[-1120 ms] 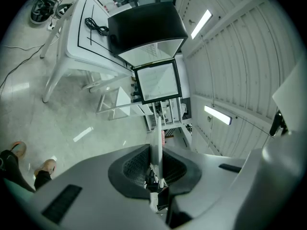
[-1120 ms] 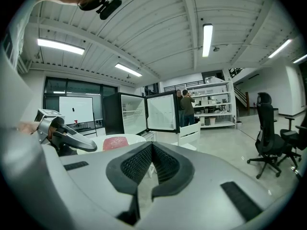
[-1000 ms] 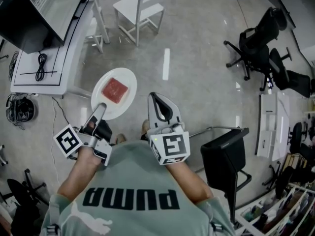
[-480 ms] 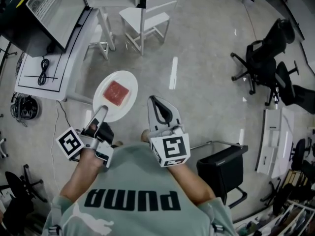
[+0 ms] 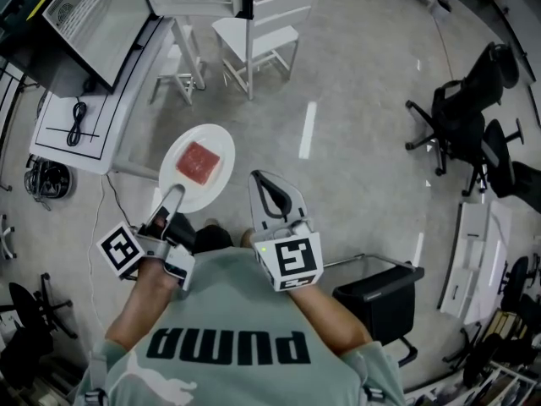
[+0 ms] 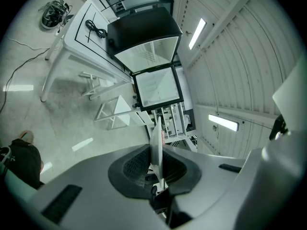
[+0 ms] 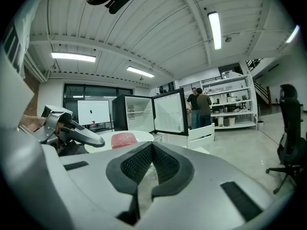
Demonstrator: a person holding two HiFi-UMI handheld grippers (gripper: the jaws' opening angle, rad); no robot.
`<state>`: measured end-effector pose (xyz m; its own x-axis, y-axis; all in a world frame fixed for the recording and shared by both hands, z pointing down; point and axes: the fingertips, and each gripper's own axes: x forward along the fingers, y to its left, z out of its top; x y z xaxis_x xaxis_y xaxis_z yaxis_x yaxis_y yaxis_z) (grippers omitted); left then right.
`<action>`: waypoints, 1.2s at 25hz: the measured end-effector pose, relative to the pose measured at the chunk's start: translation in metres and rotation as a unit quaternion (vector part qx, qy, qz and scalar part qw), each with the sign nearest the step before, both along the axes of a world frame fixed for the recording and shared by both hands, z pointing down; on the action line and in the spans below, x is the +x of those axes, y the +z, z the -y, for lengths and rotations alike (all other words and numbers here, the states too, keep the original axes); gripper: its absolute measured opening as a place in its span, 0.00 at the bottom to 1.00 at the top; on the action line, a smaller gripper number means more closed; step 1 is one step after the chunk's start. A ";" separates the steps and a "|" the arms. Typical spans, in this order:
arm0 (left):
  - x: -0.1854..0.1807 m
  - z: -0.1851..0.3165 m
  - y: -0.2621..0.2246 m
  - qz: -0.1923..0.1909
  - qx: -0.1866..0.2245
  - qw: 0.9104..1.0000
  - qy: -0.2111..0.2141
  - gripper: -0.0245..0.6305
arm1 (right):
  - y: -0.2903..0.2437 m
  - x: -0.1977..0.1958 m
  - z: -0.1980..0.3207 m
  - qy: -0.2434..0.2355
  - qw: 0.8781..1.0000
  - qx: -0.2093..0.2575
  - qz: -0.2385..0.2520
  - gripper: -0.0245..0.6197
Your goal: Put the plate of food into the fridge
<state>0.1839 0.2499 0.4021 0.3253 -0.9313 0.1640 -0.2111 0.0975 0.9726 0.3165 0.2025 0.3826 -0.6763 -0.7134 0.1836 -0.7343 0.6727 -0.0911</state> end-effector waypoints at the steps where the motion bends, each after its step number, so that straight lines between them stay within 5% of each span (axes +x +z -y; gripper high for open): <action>1: 0.000 0.003 0.001 0.000 -0.001 1.000 0.000 0.09 | 0.001 0.000 0.003 -0.001 1.000 -0.002 -0.001 0.05; 15: -0.004 0.081 0.002 -0.006 -0.003 0.999 0.041 0.09 | 0.001 -0.010 0.069 0.020 1.000 -0.004 -0.014 0.04; 30: -0.058 0.154 0.006 -0.026 0.000 0.998 0.053 0.09 | -0.005 -0.068 0.137 0.023 0.999 -0.002 -0.034 0.05</action>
